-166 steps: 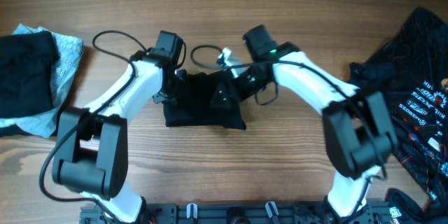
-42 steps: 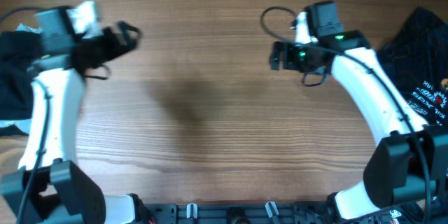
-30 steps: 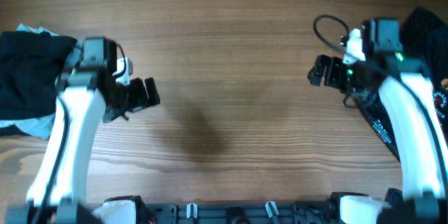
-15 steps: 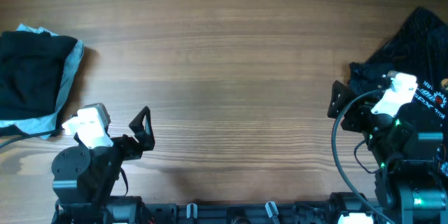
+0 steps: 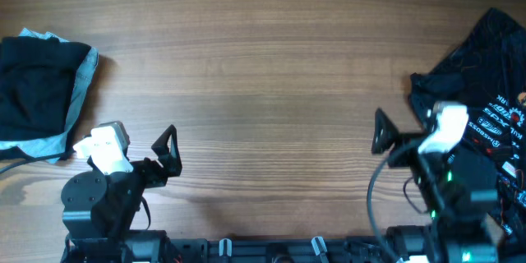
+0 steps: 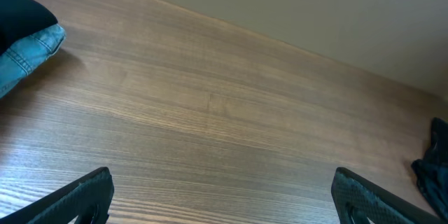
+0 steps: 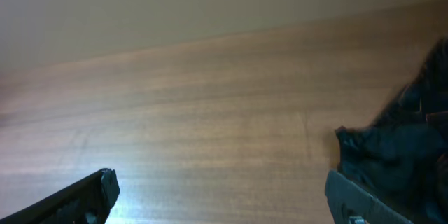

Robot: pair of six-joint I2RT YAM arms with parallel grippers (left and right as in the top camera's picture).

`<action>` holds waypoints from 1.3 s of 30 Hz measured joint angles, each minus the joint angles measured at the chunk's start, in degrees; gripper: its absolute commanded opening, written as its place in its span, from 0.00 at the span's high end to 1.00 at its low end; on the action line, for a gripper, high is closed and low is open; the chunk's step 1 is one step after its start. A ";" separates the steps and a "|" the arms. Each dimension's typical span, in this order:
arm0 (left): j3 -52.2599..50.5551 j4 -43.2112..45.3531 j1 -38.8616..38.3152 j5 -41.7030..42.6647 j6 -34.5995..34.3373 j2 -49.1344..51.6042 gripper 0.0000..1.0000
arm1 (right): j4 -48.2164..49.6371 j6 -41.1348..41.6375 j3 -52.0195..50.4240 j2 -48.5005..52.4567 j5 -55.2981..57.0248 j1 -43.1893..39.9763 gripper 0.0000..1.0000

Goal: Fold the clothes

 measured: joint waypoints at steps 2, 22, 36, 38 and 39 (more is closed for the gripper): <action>-0.02 -0.02 0.00 0.00 -0.07 -0.11 0.00 | 4.79 -2.91 -5.84 -7.52 -2.51 0.00 0.00; -0.09 0.00 0.00 0.00 -0.07 -0.11 0.00 | 29.81 -13.88 -32.76 -22.40 -6.34 0.37 0.00; -0.09 0.00 0.00 0.00 -0.07 -0.11 0.00 | 29.81 -13.92 -32.74 -22.40 -6.34 0.37 0.00; -0.09 0.00 0.00 0.00 -0.07 -0.11 0.00 | 29.81 -13.92 -32.76 -22.40 -6.34 0.37 0.00; -0.09 0.00 0.00 0.00 -0.07 -0.11 0.00 | 29.81 -13.92 -32.76 -22.40 -6.34 0.37 0.00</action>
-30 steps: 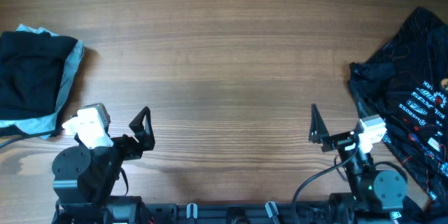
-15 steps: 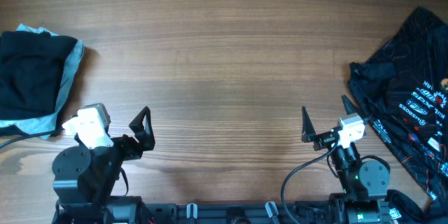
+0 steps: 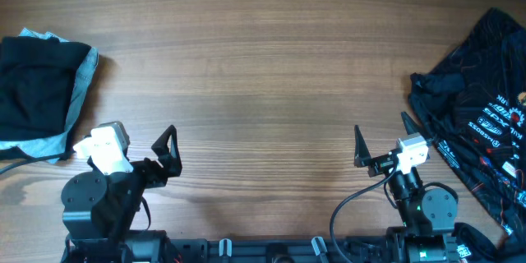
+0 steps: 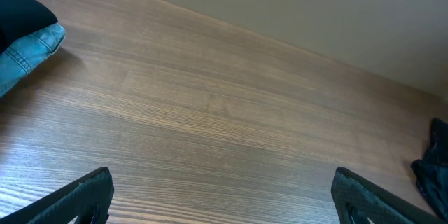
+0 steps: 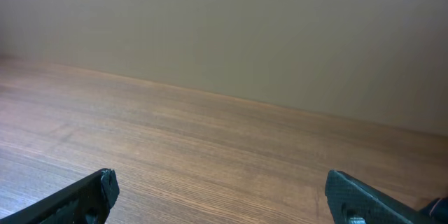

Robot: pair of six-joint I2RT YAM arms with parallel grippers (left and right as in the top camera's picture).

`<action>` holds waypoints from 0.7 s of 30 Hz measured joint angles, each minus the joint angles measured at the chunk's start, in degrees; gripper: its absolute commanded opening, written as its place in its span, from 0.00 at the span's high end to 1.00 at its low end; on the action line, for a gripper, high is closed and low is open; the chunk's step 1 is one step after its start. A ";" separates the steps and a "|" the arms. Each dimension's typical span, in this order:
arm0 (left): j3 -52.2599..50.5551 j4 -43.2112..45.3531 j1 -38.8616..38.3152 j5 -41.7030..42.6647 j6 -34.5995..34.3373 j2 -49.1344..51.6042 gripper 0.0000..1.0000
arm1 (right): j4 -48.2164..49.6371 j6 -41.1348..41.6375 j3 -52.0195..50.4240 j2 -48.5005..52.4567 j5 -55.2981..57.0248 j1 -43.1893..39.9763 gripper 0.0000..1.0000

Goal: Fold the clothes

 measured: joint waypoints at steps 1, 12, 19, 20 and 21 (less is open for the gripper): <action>0.00 0.00 0.00 0.00 0.00 0.00 0.00 | 0.00 0.00 0.00 0.00 0.00 0.00 0.00; -20.74 9.64 0.00 -2.10 -0.04 -15.63 0.00 | -0.02 0.00 0.02 -0.02 0.00 0.00 0.00; -36.87 38.82 0.00 -2.58 -0.28 -19.56 0.00 | -0.15 -0.02 0.02 -0.02 0.00 0.00 0.00; -37.42 39.19 0.00 -2.93 -0.28 -19.56 0.00 | -0.17 -0.02 0.02 -0.02 0.00 0.00 0.00; -37.55 38.77 0.00 -3.23 -0.28 -19.56 0.00 | -0.17 -0.02 0.02 -0.02 0.00 0.00 0.00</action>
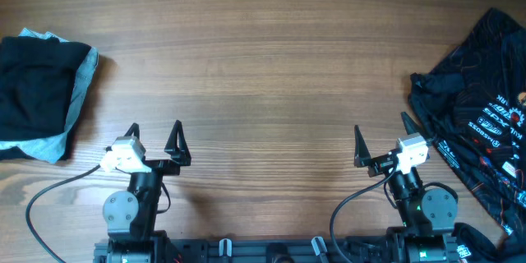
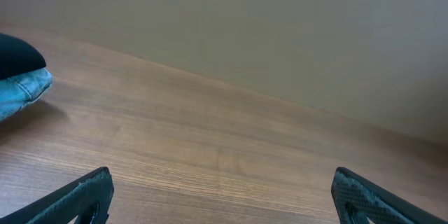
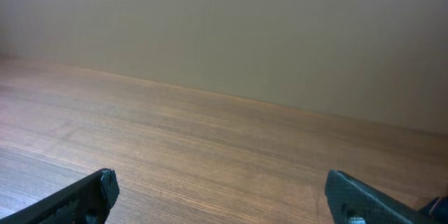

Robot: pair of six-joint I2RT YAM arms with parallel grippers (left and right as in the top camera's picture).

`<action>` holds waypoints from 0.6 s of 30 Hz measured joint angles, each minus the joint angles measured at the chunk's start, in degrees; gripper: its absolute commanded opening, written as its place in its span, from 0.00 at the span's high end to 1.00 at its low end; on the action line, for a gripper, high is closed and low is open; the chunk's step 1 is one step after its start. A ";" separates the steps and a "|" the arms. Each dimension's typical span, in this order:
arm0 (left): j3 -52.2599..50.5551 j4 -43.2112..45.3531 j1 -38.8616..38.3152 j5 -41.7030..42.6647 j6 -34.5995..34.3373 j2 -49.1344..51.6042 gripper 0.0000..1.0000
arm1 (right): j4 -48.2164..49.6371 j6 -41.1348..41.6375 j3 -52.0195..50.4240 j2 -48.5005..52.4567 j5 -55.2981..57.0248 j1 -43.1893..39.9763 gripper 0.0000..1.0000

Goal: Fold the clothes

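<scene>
A crumpled black garment with white print [image 1: 485, 107] lies at the table's right edge. At the far left sits a folded pile, black cloth on light denim [image 1: 41, 94]; its denim edge [image 2: 21, 84] shows in the left wrist view. My left gripper [image 1: 154, 136] stands open near the front edge, left of centre, nothing between its fingers [image 2: 80, 196]. Open as well, my right gripper [image 1: 380, 136] rests near the front edge just left of the black garment, fingers [image 3: 84, 192] wide apart over bare wood.
The wooden table [image 1: 263, 74] spans the whole view. Both arm bases and cables sit along the front edge. A plain wall rises behind the table's far edge [image 3: 224, 94] in both wrist views.
My left arm has dropped into a low posture at the front edge, its camera now looking level across the table. The right arm and both piles of cloth are unchanged.
Both arms first stood raised near the front, the right one beside the black garment. Then the right arm was down low at the front edge with its gripper open. Now the left arm is down low too, and neither gripper holds anything.
</scene>
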 measured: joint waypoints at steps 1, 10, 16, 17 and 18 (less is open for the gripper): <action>-0.02 -0.85 0.00 -0.22 0.00 0.00 0.00 | 0.02 0.00 0.00 0.00 0.00 0.00 0.00; -0.07 -1.05 0.00 -0.42 0.00 0.00 0.00 | 0.02 0.00 0.00 0.00 0.00 0.00 0.00; -0.07 -1.05 0.00 -0.42 0.00 0.00 0.00 | 0.02 0.00 0.00 0.00 0.00 0.00 0.00; -0.07 -1.05 0.00 -0.42 0.00 0.00 0.00 | 0.00 0.00 0.00 0.00 0.00 0.00 0.00; -0.07 -1.05 0.00 -0.42 0.00 0.00 0.00 | 0.02 0.00 0.00 0.00 0.00 0.00 0.00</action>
